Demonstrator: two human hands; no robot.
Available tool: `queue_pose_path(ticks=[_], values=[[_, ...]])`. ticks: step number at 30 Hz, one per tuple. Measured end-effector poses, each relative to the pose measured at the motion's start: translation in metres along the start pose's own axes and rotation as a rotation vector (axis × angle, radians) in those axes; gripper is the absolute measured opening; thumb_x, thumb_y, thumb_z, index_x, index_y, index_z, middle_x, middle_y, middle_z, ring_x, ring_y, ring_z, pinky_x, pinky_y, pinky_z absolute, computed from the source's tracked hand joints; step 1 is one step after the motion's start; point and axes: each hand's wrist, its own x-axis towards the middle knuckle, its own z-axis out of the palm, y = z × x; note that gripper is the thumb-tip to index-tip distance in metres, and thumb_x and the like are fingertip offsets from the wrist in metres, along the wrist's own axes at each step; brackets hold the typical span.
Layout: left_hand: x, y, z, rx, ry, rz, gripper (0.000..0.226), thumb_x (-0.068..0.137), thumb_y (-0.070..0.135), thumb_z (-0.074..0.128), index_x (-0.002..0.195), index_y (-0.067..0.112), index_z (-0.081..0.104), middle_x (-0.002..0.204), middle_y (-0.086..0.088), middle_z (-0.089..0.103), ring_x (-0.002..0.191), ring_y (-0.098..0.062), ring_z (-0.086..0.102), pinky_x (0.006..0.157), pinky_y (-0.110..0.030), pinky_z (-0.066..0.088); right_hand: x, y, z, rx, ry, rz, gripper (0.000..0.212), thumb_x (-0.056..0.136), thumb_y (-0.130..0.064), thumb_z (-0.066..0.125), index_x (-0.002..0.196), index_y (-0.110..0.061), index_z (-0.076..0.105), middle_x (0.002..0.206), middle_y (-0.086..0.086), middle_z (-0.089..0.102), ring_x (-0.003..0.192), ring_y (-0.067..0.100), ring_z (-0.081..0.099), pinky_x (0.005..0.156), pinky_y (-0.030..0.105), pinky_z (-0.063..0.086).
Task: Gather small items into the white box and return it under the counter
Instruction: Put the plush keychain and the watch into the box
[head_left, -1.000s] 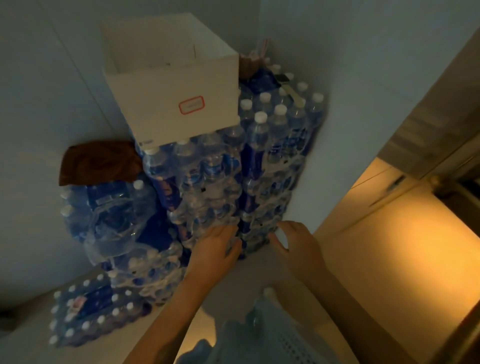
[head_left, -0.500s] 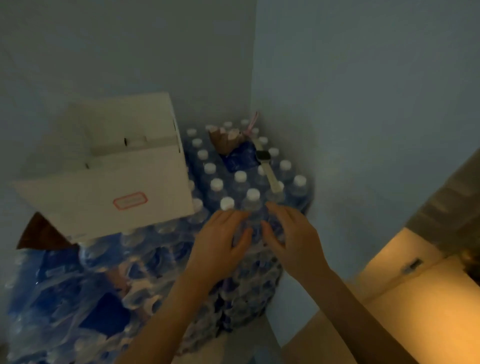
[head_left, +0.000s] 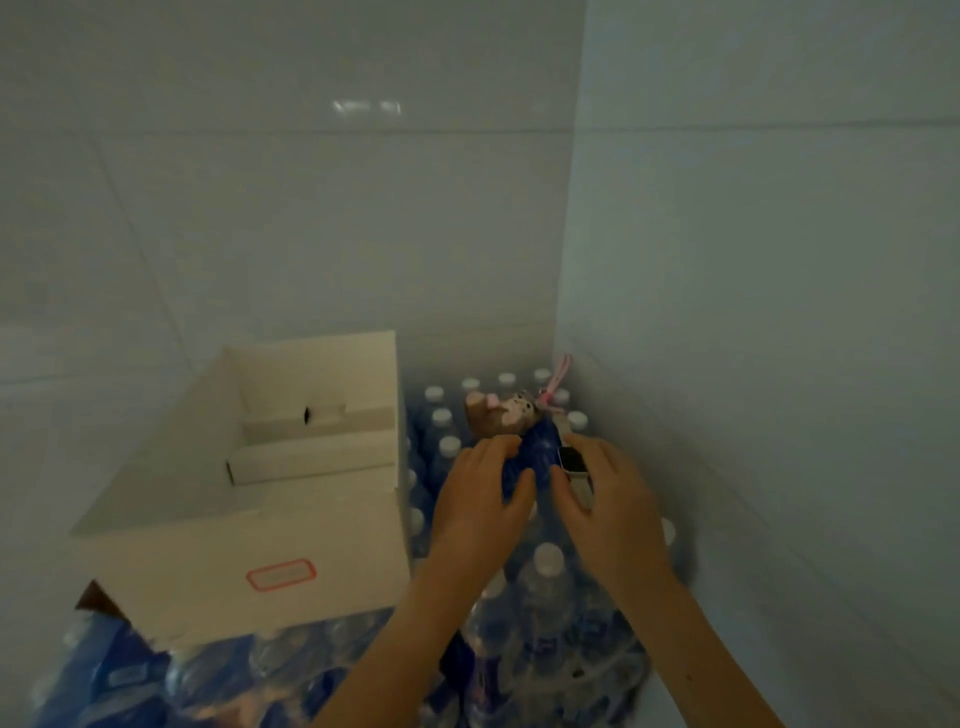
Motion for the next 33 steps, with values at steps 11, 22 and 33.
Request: queue_pose_path(ticks=[11,22,33], values=[[0.050,-0.011,0.034,0.011,0.145,-0.104,0.050,0.081,0.027,0.069,0.126,0.013,0.052,0.130,-0.004,0.052,0.121,-0.021,0.046,0.098,-0.034,0.044,0.043,0.035,0.022,-0.036,-0.012,0.123,0.036,0.087,-0.033,0.064,0.121,-0.023,0.057,0.117,-0.002,0.060,0.105,0.019,0.055,0.083,0.033,0.050],[0.071,-0.032,0.058,-0.045,0.135,-0.368,0.090,0.071,0.038,0.078,0.144,0.017,0.029,0.142,-0.013,0.032,0.128,-0.029,0.033,0.106,-0.038,0.037,0.048,0.072,0.042,-0.099,-0.159,0.263,0.046,0.078,-0.035,0.073,0.116,-0.014,0.058,0.092,0.008,0.061,0.083,0.022,0.057,0.066,0.031,0.048],[0.072,-0.035,0.059,-0.140,0.173,-0.340,0.053,0.078,0.021,0.074,0.126,0.017,0.051,0.118,-0.011,0.042,0.103,-0.025,0.055,0.092,-0.034,0.050,0.048,0.074,0.044,-0.081,-0.138,0.246,0.021,0.076,-0.015,0.071,0.093,-0.005,0.062,0.082,0.011,0.060,0.077,0.024,0.056,0.066,0.037,0.048]])
